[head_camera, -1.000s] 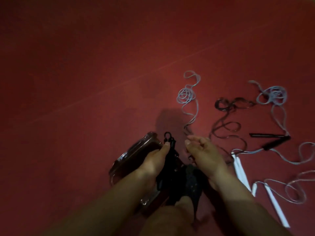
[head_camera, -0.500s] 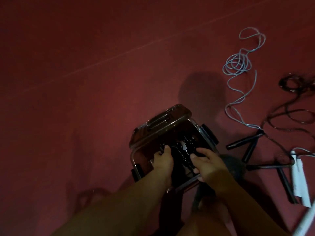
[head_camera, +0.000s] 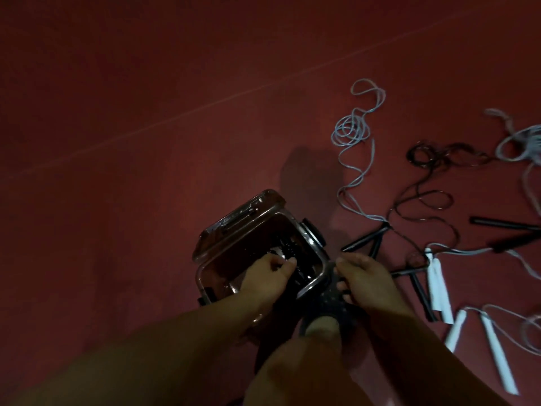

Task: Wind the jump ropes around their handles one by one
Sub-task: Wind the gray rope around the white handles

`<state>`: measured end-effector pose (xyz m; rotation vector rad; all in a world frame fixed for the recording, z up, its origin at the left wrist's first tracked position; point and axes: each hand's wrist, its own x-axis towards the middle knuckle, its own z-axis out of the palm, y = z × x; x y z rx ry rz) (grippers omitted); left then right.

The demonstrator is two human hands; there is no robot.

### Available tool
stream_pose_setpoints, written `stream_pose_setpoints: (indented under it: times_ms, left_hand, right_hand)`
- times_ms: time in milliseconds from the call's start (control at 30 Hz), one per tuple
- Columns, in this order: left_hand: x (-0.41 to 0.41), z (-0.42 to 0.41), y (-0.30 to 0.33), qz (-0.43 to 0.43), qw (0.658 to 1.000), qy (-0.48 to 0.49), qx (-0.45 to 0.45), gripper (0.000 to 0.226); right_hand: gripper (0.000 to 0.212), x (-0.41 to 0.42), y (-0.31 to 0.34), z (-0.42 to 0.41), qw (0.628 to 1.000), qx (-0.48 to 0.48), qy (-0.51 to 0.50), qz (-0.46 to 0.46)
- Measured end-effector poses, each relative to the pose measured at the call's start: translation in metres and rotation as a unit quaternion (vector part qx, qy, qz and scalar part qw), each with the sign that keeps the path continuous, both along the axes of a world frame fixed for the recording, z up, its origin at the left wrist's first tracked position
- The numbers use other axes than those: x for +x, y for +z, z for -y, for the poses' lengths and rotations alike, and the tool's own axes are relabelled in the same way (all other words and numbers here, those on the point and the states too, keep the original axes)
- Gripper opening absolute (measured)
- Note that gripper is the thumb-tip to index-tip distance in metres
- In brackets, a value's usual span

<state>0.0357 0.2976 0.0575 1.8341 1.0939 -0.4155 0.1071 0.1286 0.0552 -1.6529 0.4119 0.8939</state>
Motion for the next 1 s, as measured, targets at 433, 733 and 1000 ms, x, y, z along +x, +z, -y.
stream_pose_setpoints:
  times_ms: [433,733,1000]
  left_hand:
    - [0.104,0.166,0.118,0.095,0.877,-0.47,0.014,0.041]
    - [0.103,0.297,0.093,0.023,0.805,-0.59,0.06,0.043]
    - [0.062,0.33,-0.033,-0.062,0.89,-0.451,0.025,0.04]
  right_hand:
    - [0.017,-0.028,0.07,0.185,0.966,-0.147,-0.183,0.106]
    - [0.017,-0.077,0.042,0.3,0.931,-0.267,-0.241,0.06]
    - [0.021,-0.08,-0.055,0.313,0.943,-0.271,-0.196,-0.011]
